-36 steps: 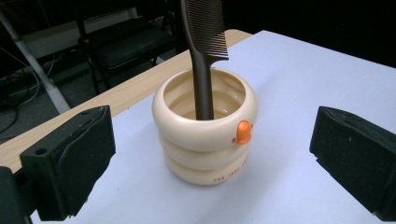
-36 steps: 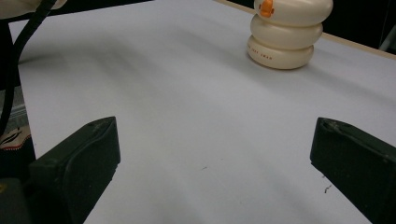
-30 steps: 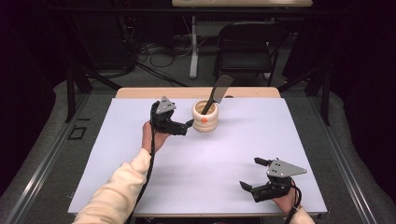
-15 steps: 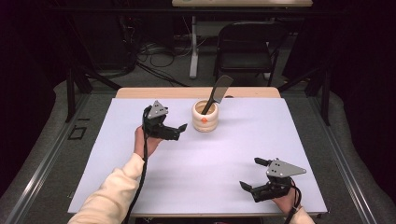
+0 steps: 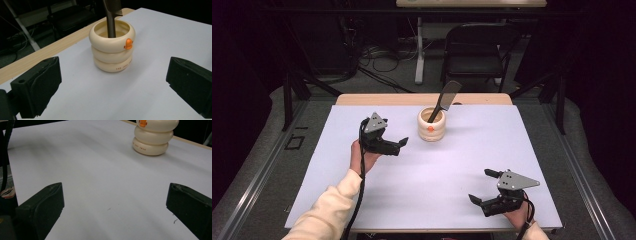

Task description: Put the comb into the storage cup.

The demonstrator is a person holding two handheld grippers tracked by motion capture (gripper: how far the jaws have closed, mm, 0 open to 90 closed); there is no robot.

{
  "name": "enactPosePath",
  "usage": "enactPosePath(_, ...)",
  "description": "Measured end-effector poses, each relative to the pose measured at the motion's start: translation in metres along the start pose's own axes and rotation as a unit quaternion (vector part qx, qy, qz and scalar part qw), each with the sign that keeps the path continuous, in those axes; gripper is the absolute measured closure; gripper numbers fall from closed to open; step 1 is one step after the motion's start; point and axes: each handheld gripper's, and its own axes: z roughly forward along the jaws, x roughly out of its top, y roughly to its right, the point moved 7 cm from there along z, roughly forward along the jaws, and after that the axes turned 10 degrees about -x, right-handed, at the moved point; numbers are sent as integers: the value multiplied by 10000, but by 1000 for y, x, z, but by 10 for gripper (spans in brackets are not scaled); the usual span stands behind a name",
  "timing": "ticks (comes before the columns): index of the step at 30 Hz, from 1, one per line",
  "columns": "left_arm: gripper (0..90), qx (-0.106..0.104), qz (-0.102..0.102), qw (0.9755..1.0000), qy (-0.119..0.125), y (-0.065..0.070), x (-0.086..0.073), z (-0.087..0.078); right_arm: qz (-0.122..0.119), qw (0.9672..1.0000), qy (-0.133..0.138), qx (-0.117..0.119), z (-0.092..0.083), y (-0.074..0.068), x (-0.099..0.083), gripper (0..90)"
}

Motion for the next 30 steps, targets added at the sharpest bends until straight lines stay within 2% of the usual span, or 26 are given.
enactPosePath(16,0,198,-76,9998,6,-2,-22,-29,11,10000,-5,-7,0,0,0,9)
enactPosePath(22,0,262,-150,9995,16,-3,-30,-36,25,10000,-8,-5,1,0,-1,9)
enactPosePath(30,0,283,-146,9995,-13,0,-35,-44,11,10000,-30,-11,1,0,-1,9)
